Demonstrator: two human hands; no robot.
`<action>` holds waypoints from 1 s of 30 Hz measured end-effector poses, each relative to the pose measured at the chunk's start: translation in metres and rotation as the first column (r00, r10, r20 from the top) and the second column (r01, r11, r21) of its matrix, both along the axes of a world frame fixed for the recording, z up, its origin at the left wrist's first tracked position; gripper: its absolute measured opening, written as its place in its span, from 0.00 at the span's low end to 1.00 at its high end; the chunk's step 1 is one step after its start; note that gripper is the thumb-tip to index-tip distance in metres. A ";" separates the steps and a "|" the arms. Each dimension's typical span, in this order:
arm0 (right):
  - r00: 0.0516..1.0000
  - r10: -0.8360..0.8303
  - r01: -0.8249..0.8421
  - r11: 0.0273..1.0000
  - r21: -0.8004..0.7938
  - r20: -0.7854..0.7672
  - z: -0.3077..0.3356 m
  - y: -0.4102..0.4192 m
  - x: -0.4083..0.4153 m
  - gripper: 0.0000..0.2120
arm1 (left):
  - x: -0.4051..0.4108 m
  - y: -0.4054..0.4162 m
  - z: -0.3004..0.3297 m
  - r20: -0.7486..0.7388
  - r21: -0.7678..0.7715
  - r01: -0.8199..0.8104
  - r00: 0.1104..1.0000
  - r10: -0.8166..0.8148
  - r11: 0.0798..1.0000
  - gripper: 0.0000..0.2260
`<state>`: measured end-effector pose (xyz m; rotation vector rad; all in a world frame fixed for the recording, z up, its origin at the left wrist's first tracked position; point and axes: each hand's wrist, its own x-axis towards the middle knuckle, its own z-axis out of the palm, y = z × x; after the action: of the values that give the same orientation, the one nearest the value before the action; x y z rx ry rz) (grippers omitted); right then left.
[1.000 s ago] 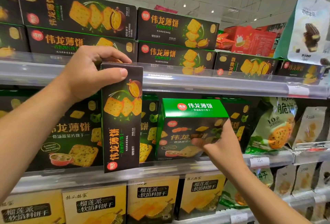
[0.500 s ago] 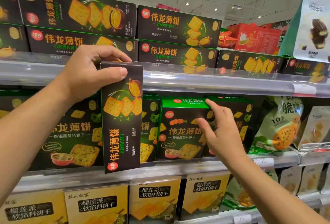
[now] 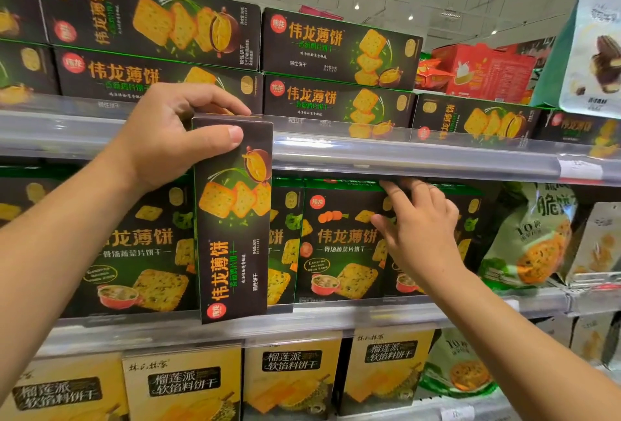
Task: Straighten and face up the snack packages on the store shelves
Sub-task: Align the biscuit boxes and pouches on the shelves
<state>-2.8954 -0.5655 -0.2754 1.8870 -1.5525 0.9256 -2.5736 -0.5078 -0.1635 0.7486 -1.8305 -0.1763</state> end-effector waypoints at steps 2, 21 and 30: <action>1.000 -0.021 0.021 1.000 -0.010 -0.009 0.000 -0.001 0.001 0.28 | 0.000 0.000 0.000 0.003 -0.001 0.001 1.000 -0.001 1.000 0.15; 0.999 -0.050 0.050 0.998 0.045 -0.005 -0.003 0.001 0.005 0.29 | -0.001 -0.001 -0.002 0.011 -0.008 -0.016 1.000 0.016 1.000 0.15; 0.998 0.008 0.000 0.992 0.124 -0.069 0.004 0.026 0.010 0.31 | -0.007 0.005 0.002 0.011 0.052 -0.049 0.999 0.048 0.997 0.16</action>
<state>-2.8854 -0.5399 -0.2717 1.9869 -1.5979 0.7720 -2.5809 -0.5028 -0.1611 0.8306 -1.8216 -0.1895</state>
